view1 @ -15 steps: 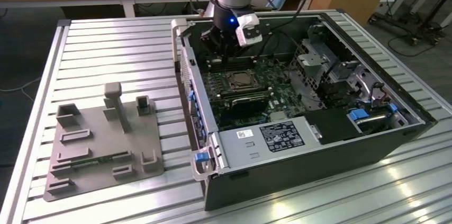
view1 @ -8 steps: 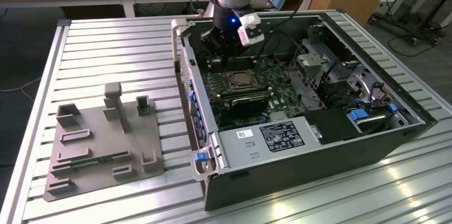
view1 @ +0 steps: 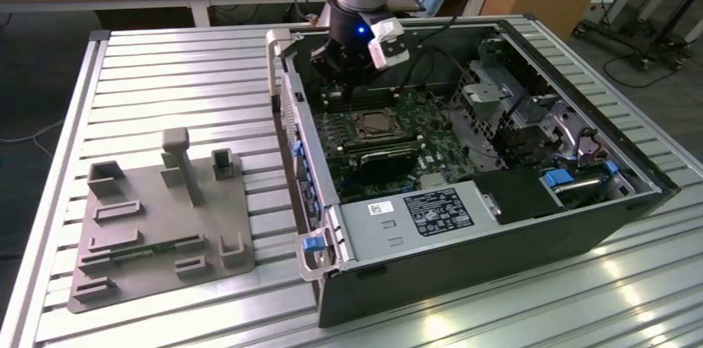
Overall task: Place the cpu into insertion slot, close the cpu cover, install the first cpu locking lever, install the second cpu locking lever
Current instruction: 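Install the first cpu locking lever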
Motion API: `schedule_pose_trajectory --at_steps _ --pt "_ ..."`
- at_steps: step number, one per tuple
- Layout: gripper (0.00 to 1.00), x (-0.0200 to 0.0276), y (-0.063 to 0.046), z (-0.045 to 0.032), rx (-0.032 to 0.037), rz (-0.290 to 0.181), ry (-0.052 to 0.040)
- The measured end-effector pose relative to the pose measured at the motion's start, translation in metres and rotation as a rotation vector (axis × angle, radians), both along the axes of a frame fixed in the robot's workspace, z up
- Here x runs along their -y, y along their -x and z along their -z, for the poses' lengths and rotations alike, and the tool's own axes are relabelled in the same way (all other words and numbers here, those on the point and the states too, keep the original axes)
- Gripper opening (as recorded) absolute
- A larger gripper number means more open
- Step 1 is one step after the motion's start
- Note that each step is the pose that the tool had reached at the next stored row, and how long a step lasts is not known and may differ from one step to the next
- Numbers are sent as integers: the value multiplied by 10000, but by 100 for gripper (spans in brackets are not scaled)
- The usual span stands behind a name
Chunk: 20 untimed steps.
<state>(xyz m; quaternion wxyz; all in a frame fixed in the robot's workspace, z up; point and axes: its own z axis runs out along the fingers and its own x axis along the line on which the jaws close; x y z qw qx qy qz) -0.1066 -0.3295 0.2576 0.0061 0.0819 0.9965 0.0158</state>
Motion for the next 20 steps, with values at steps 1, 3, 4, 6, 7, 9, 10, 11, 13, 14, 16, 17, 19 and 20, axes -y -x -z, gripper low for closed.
schedule_pose_trajectory --at_steps 1,3,4,6,7,9,10,11,13,14,16,17,19,20 --pt "10 -7 2 0 0 -35 0" --pt "10 -22 11 0 2 -77 -1" --pt "10 -29 15 0 4 -88 -1" --pt "10 -40 20 0 10 -107 -1" --pt "10 -44 21 0 16 -117 -1" --pt "10 -53 22 -1 28 -152 0" --pt "10 -56 22 -1 33 -181 0" --pt "10 -58 22 -2 35 -229 1" --pt "10 -60 22 -1 39 -376 -1" --pt "10 -60 22 -3 39 -447 -1" --pt "10 -63 22 -9 38 -543 0" --pt "10 -65 22 -15 39 -579 -1" --pt "10 -69 22 -28 40 -646 0" --pt "10 -70 22 -33 40 -677 -1"
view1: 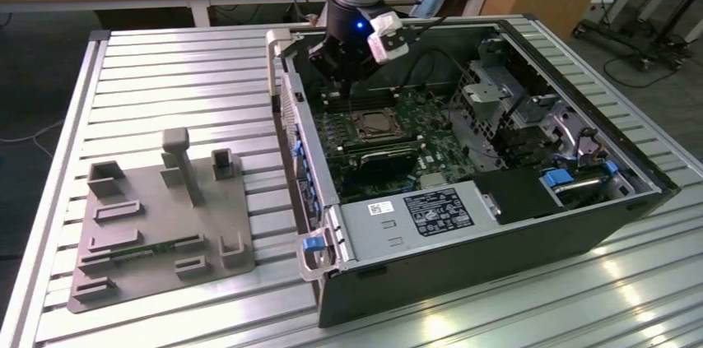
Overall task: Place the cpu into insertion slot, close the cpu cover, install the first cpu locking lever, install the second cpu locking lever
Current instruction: 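Install the first cpu locking lever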
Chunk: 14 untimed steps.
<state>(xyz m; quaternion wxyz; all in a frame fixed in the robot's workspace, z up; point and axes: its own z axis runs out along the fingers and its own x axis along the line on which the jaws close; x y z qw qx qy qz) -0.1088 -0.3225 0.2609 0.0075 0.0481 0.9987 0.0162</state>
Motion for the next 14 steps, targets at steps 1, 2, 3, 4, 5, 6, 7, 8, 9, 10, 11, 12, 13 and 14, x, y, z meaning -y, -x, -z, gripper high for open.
schedule_pose_trajectory --at_steps 1,2,3,4,5,6,7,8,9,10,11,12,13,14 --pt "10 -1 0 -4 1 -30 0" --pt "10 -2 0 -4 2 -58 -1" --pt "10 -2 0 -4 2 -78 -2" --pt "10 -2 0 -4 2 -89 -2" --pt "10 -2 0 -5 2 -92 -1" --pt "10 -2 0 -5 1 -93 0" --pt "10 -2 0 -5 1 -94 0" --pt "10 -2 0 -5 1 -94 0" --pt "10 -2 0 -5 1 -94 1" --pt "10 -2 0 -5 1 -94 1" --pt "10 -6 0 -5 1 -110 0" --pt "10 -6 0 -3 1 -111 0" --pt "10 -6 0 -3 0 -111 1" --pt "10 -6 0 -3 1 -111 0"
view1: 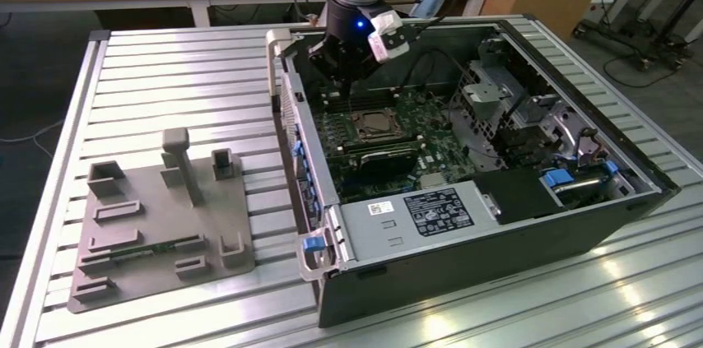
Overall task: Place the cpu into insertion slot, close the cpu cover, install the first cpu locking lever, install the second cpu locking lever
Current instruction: 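Install the first cpu locking lever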
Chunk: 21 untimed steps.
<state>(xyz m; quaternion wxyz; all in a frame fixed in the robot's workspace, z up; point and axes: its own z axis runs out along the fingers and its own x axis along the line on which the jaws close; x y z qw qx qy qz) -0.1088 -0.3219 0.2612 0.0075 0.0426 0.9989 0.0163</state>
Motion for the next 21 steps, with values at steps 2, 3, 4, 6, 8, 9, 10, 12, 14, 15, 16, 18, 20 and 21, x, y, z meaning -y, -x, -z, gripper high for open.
schedule_pose_trajectory --at_steps 2,3,4,6,8,9,10,12,14,15,16,18,20,21 --pt "10 0 0 0 0 0 0" --pt "10 -4 0 1 2 0 -2" --pt "10 -14 0 1 2 -4 -2" --pt "10 -30 -2 0 1 -41 0" --pt "10 -39 -13 0 0 -52 0" --pt "10 -41 -23 0 0 -54 -1" --pt "10 -43 -40 0 0 -54 -1" --pt "10 -45 -84 0 0 -55 0" --pt "10 -50 -109 0 -1 -56 1" --pt "10 -50 -109 0 -1 -56 1" --pt "10 -50 -109 0 0 -64 1" --pt "10 -50 -100 0 1 -145 -1" --pt "10 -50 -81 0 0 -290 1" --pt "10 -50 -70 0 0 -356 1"
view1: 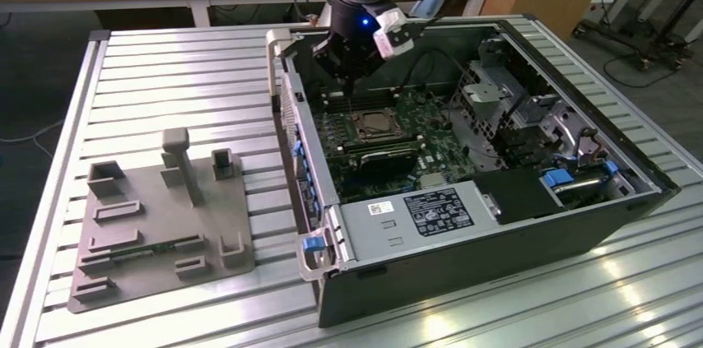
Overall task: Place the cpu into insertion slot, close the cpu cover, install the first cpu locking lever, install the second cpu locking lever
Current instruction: 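Install the first cpu locking lever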
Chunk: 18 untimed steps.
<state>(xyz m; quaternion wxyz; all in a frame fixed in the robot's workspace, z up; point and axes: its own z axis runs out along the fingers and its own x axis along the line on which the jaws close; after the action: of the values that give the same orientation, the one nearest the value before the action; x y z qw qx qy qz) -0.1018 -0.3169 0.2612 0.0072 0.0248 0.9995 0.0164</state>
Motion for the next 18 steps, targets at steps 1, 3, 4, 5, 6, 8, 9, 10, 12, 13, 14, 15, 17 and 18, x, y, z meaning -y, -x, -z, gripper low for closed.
schedule_pose_trajectory --at_steps 1,3,4,5,6,8,9,10,12,13,14,15,17,18 --pt "10 0 13 1 1 -52 -1" --pt "10 0 42 2 0 -135 0" --pt "10 -1 58 3 1 -181 -1" --pt "10 -3 66 6 3 -232 -3" --pt "10 -8 68 6 1 -286 -2" --pt "10 -23 70 6 1 -355 0" --pt "10 -33 70 7 1 -367 -1" --pt "10 -42 70 7 0 -378 0" --pt "10 -60 70 7 0 -405 0" --pt "10 -69 70 7 1 -421 0" --pt "10 -76 70 8 0 -435 0" --pt "10 -83 70 8 1 -445 -1" --pt "10 -92 64 8 1 -466 0" --pt "10 -93 54 8 0 -473 -1"
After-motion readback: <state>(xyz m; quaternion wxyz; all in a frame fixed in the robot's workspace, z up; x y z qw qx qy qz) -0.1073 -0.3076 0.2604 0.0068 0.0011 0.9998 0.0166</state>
